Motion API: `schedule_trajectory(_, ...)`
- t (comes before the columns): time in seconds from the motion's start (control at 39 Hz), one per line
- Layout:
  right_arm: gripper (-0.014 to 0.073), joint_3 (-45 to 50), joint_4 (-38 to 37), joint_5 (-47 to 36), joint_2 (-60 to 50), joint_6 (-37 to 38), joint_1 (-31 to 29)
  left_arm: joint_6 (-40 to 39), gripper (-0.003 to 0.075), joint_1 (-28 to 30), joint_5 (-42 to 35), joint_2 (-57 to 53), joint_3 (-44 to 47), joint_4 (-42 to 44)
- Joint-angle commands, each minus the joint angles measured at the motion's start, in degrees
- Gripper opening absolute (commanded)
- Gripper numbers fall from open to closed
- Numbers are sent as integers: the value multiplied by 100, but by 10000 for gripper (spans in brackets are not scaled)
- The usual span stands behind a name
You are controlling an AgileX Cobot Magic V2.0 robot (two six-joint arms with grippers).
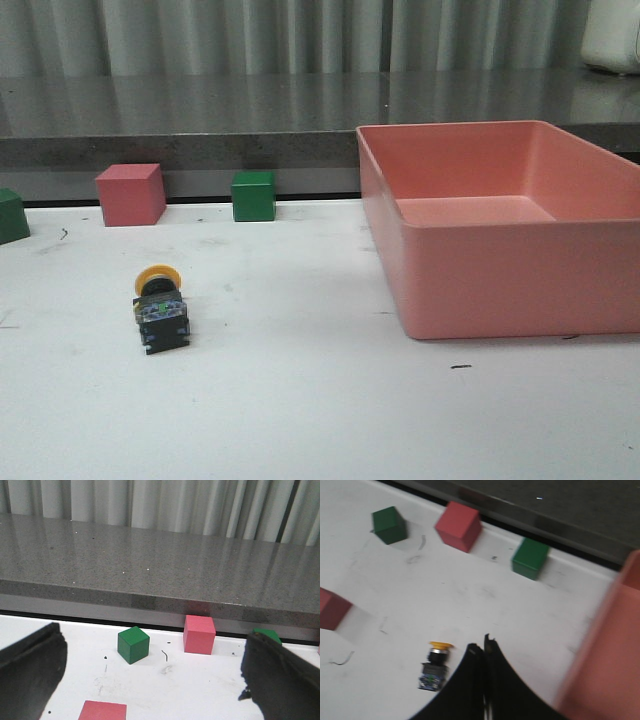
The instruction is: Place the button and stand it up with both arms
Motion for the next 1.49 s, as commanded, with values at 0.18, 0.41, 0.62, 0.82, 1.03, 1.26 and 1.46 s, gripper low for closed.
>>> schedule_trajectory(0.18, -71, 2570, -882, 458, -2235, -99, -1329, -25, 680, -2, -467, 76, -221, -36)
schedule_trajectory(0.41, -71, 4611, -893, 150, -3481, -99, -2344, -25, 680, -2, -467, 76, -221, -36)
schedule_trajectory(0.62, -71, 6308, -888, -674, -4820, -81, -2478, -25, 680, -2, -467, 76, -221, -36)
schedule_trajectory(0.82, -71, 8249, -871, -2324, -6409, -81, -2478, -25, 680, -2, -467, 76, -221, -36)
schedule_trajectory(1.03, -71, 9768, -908, -3893, -8140, -81, -2478, -25, 680, -2, -467, 76, -221, -36)
schedule_trajectory(1.26, -71, 10789, -912, -4693, -9600, -81, -2478, -25, 680, -2, -467, 76, -221, -36)
schedule_trajectory(1.46, -71, 10910, -912, -4634, -10028, -81, -2478, -25, 680, -2, -467, 76, -221, -36)
